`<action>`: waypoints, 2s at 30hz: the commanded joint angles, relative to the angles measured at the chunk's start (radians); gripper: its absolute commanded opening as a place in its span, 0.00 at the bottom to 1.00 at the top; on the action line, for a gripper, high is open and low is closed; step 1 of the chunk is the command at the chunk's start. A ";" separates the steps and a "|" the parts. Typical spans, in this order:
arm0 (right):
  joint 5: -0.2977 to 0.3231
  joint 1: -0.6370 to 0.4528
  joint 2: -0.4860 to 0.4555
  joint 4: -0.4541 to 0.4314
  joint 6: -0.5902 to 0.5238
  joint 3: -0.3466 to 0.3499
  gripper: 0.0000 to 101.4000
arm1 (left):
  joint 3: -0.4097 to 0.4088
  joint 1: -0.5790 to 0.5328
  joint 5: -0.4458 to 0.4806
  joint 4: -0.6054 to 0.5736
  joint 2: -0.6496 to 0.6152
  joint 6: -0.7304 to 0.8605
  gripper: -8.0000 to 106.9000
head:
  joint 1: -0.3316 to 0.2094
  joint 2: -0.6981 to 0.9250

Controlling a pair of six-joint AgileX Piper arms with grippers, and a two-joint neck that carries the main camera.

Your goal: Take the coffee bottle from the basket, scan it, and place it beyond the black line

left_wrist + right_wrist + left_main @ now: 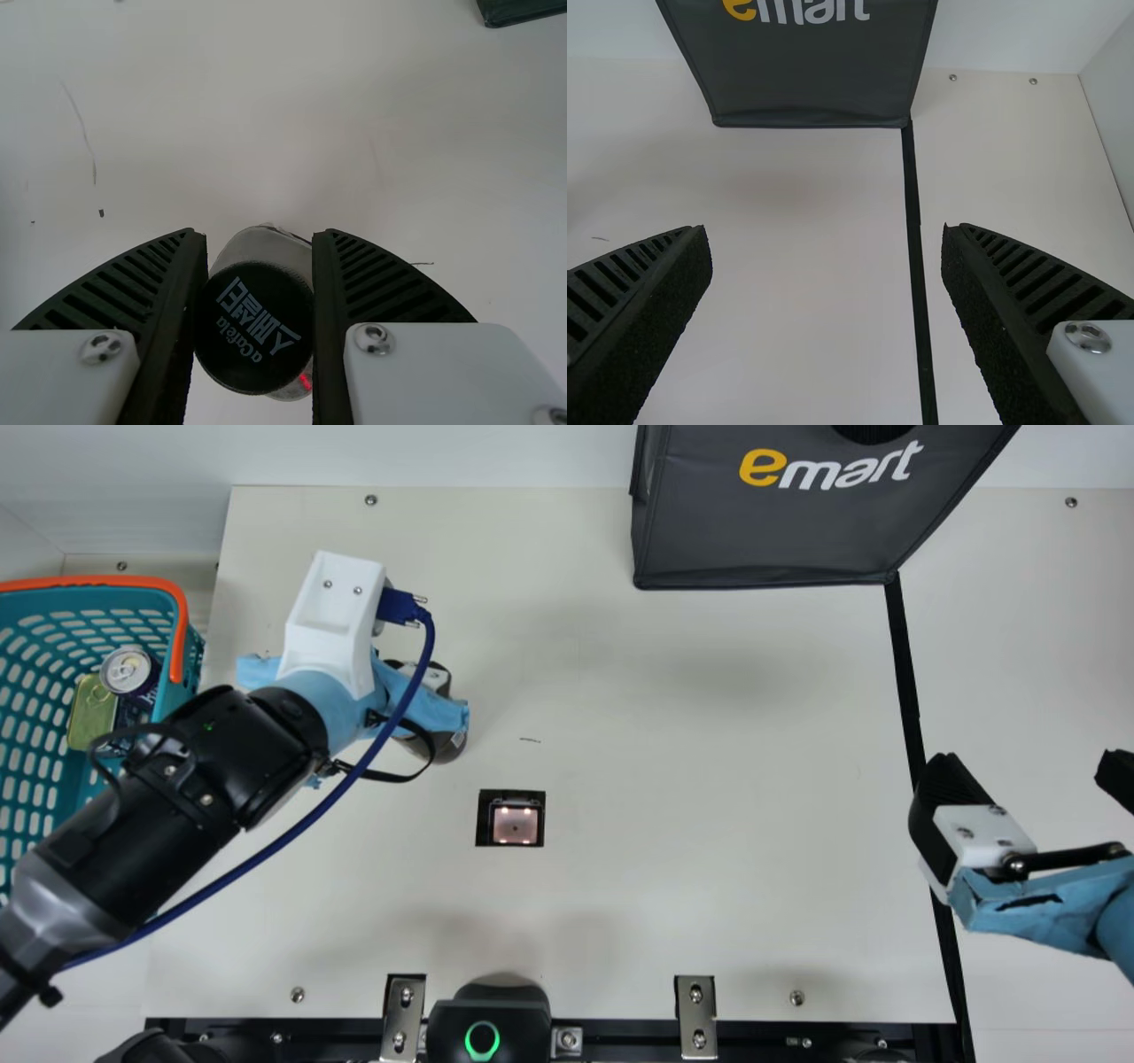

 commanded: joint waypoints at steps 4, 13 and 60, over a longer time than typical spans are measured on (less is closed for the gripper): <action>0.000 0.000 0.000 0.000 0.000 0.000 0.90 | 0.001 -0.004 0.003 -0.002 -0.007 -0.005 0.16 | -0.026 0.002; 0.000 0.000 0.000 0.000 0.000 0.000 0.90 | -0.010 0.001 -0.001 -0.011 -0.020 0.018 0.16 | -0.026 0.002; 0.001 0.000 0.000 0.000 0.000 0.000 0.90 | 0.065 -0.102 0.004 -0.558 -0.246 1.027 0.16 | -0.026 0.002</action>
